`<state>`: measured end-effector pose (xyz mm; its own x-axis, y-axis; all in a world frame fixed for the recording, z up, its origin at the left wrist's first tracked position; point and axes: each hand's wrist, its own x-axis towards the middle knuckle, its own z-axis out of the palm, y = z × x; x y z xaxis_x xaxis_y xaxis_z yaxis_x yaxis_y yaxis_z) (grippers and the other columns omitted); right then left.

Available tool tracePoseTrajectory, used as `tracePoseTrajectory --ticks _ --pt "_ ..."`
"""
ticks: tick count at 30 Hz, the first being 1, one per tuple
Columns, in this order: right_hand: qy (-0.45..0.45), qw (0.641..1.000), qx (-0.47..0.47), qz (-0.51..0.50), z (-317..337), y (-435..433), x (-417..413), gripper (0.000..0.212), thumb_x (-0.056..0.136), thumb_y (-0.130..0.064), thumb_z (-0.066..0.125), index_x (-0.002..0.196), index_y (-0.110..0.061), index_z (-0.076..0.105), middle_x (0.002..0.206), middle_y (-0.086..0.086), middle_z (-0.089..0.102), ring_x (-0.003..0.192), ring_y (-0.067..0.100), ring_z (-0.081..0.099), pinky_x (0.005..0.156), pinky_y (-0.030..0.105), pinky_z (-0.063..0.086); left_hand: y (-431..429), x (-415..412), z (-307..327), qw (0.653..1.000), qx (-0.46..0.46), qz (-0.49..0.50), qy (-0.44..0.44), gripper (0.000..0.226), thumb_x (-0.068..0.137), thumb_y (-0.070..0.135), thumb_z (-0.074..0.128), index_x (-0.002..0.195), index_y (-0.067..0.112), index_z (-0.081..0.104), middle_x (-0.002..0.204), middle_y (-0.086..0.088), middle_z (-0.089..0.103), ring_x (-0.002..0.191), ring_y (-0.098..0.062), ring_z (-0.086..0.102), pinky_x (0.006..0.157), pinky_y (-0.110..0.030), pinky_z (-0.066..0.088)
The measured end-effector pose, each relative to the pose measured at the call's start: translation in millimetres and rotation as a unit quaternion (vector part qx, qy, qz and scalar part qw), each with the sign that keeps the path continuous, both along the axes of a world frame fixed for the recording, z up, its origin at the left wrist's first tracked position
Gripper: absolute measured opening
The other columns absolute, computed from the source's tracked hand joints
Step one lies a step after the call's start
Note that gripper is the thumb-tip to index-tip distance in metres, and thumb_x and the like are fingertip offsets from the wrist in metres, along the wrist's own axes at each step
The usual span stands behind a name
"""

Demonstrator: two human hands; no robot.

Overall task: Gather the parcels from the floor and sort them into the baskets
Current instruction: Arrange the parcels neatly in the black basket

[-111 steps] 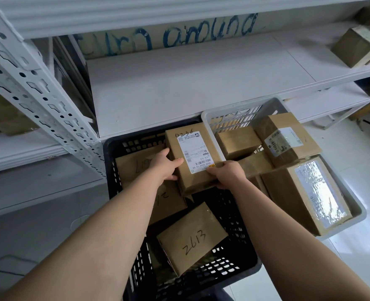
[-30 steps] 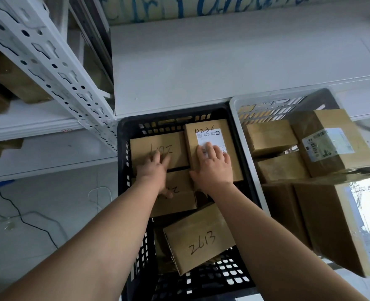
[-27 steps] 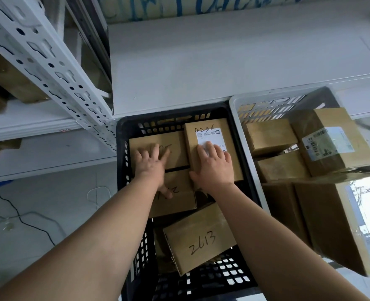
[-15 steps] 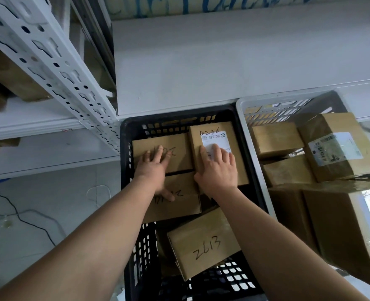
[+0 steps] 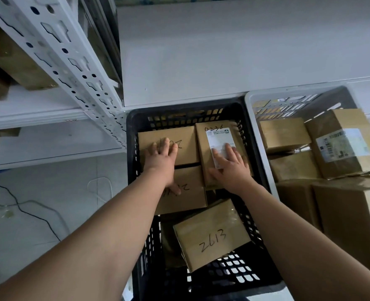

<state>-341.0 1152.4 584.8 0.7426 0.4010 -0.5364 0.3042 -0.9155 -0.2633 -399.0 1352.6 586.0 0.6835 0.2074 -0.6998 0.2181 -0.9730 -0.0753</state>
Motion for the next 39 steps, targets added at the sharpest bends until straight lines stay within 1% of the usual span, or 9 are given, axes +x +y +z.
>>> tracePoseTrajectory --ticks 5,17,20,22,25,27,29,34,39 --pt "0.011 1.0 0.008 0.006 -22.0 -10.1 -16.9 0.077 0.095 -0.047 0.051 0.154 -0.04 0.001 0.162 -0.001 -0.019 0.148 0.024 -0.021 0.118 0.06 0.01 0.1 0.1 -3.7 1.0 0.006 -0.005 0.0 0.15 0.051 0.072 0.077 0.15 0.021 -0.023 0.157 -0.007 -0.028 0.145 -0.044 -0.012 0.119 -0.053 0.008" --pt "0.058 0.998 -0.021 0.005 4.5 -5.2 -7.6 0.074 0.095 -0.037 0.055 0.154 -0.036 0.012 0.163 0.0 -0.007 0.15 0.027 -0.003 0.118 0.054 0.012 0.2 -7.3 -0.1 0.999 0.016 -0.021 -0.028 0.143 0.054 0.074 0.074 0.152 0.022 -0.017 0.159 -0.009 -0.023 0.147 -0.042 -0.006 0.118 -0.054 0.0" --pt "0.022 0.996 0.045 -0.07 15.1 -16.6 -18.5 0.057 0.095 -0.03 0.056 0.148 -0.026 0.036 0.155 0.003 0.029 0.141 0.028 0.03 0.11 0.049 0.037 -6.0 -28.7 3.5 0.997 0.007 -0.001 -0.081 0.125 0.065 0.069 0.071 0.155 0.018 0.0 0.162 -0.009 -0.004 0.147 -0.039 0.007 0.119 -0.053 0.008" --pt "-0.003 0.991 0.052 -0.125 19.5 -29.1 -30.2 0.047 0.093 -0.029 0.059 0.139 -0.021 0.049 0.14 0.005 0.047 0.126 0.026 0.047 0.099 0.044 0.049 -13.7 -45.4 8.7 0.99 0.005 0.008 -0.141 0.097 0.075 0.058 0.07 0.148 0.012 0.025 0.156 -0.012 0.023 0.139 -0.034 0.03 0.113 -0.047 0.029" --pt "0.017 0.987 0.012 -0.157 18.6 -46.4 -49.5 0.044 0.088 -0.03 0.063 0.131 -0.021 0.054 0.125 0.005 0.06 0.11 0.026 0.059 0.087 0.04 0.054 -22.1 -65.1 21.2 0.973 -0.056 0.065 -0.215 0.039 0.088 0.041 0.063 0.112 0.011 0.055 0.112 -0.008 0.06 0.094 -0.023 0.06 0.071 -0.033 0.051" --pt "0.047 0.982 -0.003 -0.181 18.5 -53.7 -62.6 0.044 0.089 -0.03 0.064 0.13 -0.019 0.052 0.12 0.005 0.061 0.105 0.025 0.061 0.081 0.036 0.052 -29.0 -76.9 29.2 0.972 -0.102 0.13 -0.166 0.029 0.094 0.037 0.056 0.094 0.008 0.06 0.082 -0.003 0.06 0.07 -0.018 0.059 0.052 -0.027 0.041" --pt "0.085 0.977 -0.012 -0.197 17.3 -58.1 -76.7 0.043 0.089 -0.03 0.065 0.128 -0.016 0.052 0.115 0.006 0.061 0.1 0.023 0.06 0.076 0.033 0.049 -37.9 -91.7 29.4 0.962 -0.146 0.22 -0.072 0.029 0.096 0.034 0.054 0.089 0.006 0.058 0.074 -0.006 0.06 0.066 -0.02 0.063 0.05 -0.027 0.047" --pt "0.143 0.97 -0.028 -0.192 8.4 -67.2 -102.9 0.052 0.091 -0.03 0.06 0.139 -0.016 0.044 0.128 0.01 0.058 0.114 0.029 0.057 0.088 0.036 0.048 -60.1 -130.2 23.2 0.918 -0.204 0.33 0.086 0.033 0.093 0.032 0.061 0.104 0.002 0.055 0.093 -0.016 0.064 0.083 -0.028 0.07 0.077 -0.037 0.06" --pt "0.177 0.96 0.025 -0.216 0.5 -70.7 -120.3 0.041 0.093 -0.019 0.056 0.134 -0.018 0.053 0.121 0.009 0.062 0.107 0.029 0.061 0.091 0.04 0.054 -69.8 -141.0 17.5 0.914 -0.2 0.349 0.055 0.023 0.089 0.022 0.065 0.102 0.004 0.06 0.097 -0.014 0.066 0.081 -0.026 0.066 0.063 -0.028 0.054"
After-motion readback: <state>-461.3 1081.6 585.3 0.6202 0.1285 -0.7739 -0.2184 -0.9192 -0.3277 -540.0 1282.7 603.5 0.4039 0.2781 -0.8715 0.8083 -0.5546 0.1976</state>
